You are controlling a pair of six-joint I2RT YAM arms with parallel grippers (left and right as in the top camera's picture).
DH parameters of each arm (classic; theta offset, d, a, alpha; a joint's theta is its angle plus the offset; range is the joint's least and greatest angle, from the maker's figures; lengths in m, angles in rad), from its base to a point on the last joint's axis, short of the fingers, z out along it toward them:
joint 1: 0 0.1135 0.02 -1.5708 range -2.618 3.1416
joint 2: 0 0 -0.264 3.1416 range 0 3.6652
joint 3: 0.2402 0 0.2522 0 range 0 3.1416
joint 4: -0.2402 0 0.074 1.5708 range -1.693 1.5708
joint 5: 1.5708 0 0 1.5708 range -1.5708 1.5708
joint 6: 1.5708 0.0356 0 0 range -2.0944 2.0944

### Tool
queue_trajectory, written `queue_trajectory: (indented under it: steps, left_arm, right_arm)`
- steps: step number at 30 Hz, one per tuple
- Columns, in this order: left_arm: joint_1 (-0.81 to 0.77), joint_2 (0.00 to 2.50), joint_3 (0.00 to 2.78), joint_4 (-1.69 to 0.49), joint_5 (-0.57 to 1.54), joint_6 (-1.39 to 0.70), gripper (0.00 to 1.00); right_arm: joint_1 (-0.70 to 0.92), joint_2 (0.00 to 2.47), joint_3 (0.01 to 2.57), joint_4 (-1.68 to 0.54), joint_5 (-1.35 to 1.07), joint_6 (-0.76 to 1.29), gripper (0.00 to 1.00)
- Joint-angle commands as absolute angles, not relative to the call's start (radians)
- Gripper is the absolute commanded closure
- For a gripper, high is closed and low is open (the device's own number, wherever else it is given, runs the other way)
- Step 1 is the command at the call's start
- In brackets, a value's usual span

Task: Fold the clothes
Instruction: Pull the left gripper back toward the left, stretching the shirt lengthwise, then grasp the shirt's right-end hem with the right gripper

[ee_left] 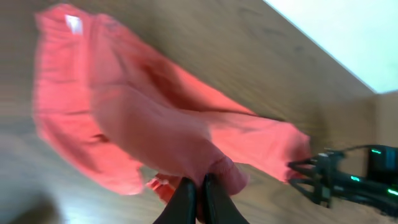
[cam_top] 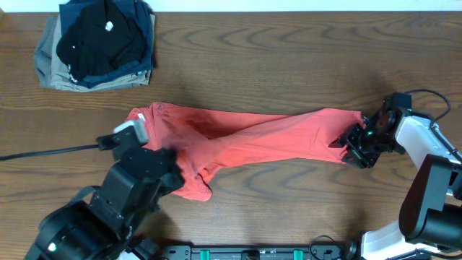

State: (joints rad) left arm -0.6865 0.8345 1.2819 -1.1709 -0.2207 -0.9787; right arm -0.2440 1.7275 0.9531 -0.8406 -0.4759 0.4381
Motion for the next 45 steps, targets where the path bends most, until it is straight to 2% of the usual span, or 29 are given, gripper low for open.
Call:
queue_trajectory:
  steps: [1, 3, 7, 11, 17, 24, 32, 45]
  left_arm:
    - [-0.689, 0.81, 1.378, -1.216, -0.324, -1.007, 0.94]
    - [-0.688, 0.807, 1.431, -1.252, -0.328, -1.007, 0.94]
    - [-0.689, 0.807, 1.501, -1.303, -0.327, -1.007, 0.94]
    - [-0.689, 0.807, 1.558, -1.344, -0.327, -1.007, 0.94]
    - [-0.688, 0.807, 1.599, -1.366, -0.331, -0.995, 0.94]
    - [-0.689, 0.807, 1.599, -1.408, -0.352, -0.995, 0.94]
    - [-0.688, 0.808, 1.599, -1.427, -0.369, -0.995, 0.94]
    - [-0.688, 0.808, 1.596, -1.45, -0.387, -1.0, 0.94]
  right_arm:
    - [-0.242, 1.69, 0.953, -0.839, -0.627, 0.274, 0.41]
    - [-0.241, 1.664, 0.953, -0.83, -0.744, 0.206, 0.29]
    - [-0.227, 1.629, 0.953, -0.818, -0.793, 0.197, 0.1]
    - [-0.188, 1.629, 0.953, -0.791, -0.759, 0.233, 0.01]
    - [-0.135, 1.629, 0.953, -0.793, -0.592, 0.428, 0.04]
    - [-0.159, 1.619, 0.953, -0.85, -0.564, 0.458, 0.21]
    - [-0.262, 1.565, 0.953, -1.011, -0.335, 0.46, 0.19]
    - [-0.287, 1.565, 0.952, -0.984, -0.298, 0.557, 0.12]
